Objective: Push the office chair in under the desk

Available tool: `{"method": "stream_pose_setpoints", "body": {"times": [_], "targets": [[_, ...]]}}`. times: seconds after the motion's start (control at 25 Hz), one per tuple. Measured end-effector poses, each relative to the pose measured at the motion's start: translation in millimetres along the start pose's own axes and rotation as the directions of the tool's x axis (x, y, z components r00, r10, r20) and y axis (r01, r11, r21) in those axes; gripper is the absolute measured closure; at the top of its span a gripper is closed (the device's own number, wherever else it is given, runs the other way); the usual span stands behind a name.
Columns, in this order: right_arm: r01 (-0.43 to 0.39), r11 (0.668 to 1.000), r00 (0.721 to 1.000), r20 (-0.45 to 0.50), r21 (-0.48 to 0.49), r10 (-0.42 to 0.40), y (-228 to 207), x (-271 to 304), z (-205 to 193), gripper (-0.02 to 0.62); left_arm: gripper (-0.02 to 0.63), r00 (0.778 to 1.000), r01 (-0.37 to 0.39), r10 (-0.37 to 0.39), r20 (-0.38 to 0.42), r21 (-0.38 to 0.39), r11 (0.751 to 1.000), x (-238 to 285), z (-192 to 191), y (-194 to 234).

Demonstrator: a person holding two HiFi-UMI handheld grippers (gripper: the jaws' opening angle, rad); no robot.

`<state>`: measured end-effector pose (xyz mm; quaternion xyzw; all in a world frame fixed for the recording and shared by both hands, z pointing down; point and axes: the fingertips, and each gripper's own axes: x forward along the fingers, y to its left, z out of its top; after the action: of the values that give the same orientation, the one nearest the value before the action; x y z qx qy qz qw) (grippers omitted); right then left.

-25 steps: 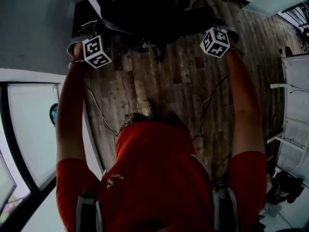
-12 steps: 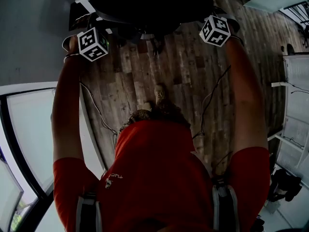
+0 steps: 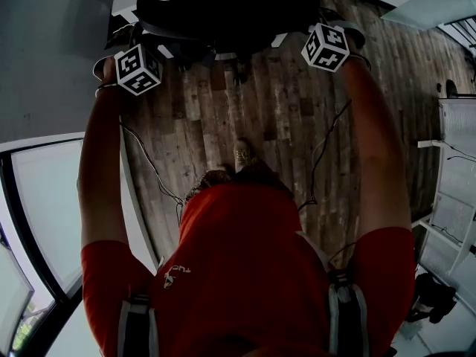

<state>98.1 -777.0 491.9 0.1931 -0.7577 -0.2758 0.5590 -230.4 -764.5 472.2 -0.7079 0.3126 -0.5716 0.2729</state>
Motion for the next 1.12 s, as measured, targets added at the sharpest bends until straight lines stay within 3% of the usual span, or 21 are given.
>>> {"method": "stream_pose_setpoints", "body": {"times": [1.12], "targets": [[-0.001,1.000,1.000,-0.022,0.018,0.002,-82.8,63.7,-22.5,0.446,0.468,1.000,-0.013,0.013,0.012,0.009,1.000,79.6,-2.4,71.8]]}}
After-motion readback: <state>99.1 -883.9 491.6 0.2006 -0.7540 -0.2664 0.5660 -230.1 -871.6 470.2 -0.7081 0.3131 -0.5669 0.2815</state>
